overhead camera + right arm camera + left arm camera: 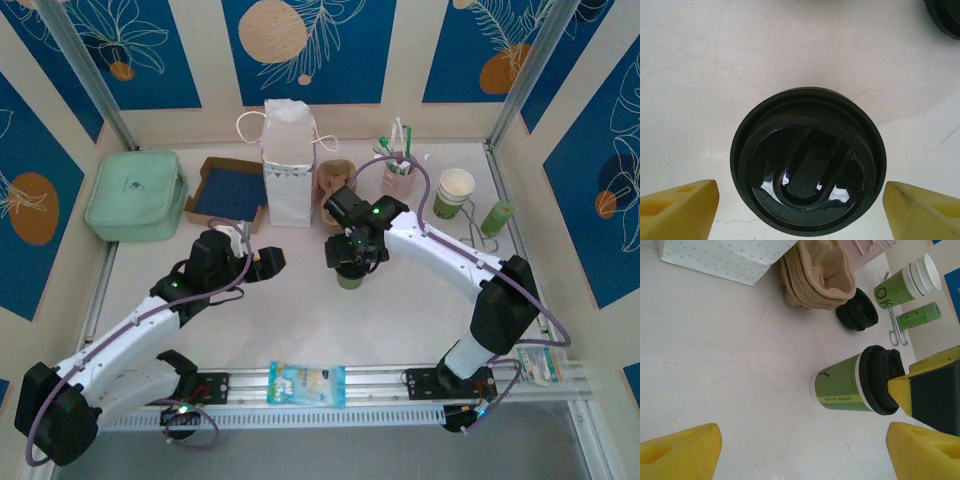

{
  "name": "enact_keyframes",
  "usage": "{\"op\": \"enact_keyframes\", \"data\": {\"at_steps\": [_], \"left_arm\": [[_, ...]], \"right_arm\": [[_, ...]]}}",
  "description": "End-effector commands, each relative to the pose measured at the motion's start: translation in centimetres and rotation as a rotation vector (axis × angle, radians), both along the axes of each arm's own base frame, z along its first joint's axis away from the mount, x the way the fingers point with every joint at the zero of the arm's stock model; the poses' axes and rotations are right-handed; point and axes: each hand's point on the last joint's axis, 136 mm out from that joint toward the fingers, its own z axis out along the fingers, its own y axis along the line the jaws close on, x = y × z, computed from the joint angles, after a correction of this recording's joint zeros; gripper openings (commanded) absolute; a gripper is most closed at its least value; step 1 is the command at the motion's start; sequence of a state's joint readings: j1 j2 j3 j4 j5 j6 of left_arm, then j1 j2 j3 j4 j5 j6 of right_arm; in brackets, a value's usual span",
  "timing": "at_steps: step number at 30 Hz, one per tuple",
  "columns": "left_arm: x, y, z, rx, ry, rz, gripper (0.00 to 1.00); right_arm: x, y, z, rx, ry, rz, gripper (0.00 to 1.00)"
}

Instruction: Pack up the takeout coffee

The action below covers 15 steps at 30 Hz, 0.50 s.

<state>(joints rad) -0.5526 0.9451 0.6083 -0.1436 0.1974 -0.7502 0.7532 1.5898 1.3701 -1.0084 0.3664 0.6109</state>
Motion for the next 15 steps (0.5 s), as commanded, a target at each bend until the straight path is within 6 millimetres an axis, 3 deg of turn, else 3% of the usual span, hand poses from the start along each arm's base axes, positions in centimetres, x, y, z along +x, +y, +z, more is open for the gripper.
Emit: {"op": "enact_keyframes", "data": {"at_steps": [1, 15], "left_arm": [[0.0, 0.6, -0.2, 0.006, 0.003, 0.013, 0.85], [-0.1, 0.9, -0.8, 0.007, 0.011, 0.020, 0.85]], "right_arm": [[-0.4, -0.1, -1.2, -0.025, 0.029, -0.012, 0.84], [-0.8, -0.5, -2.6, -0.057, 0.055, -0.018, 0.76]]}}
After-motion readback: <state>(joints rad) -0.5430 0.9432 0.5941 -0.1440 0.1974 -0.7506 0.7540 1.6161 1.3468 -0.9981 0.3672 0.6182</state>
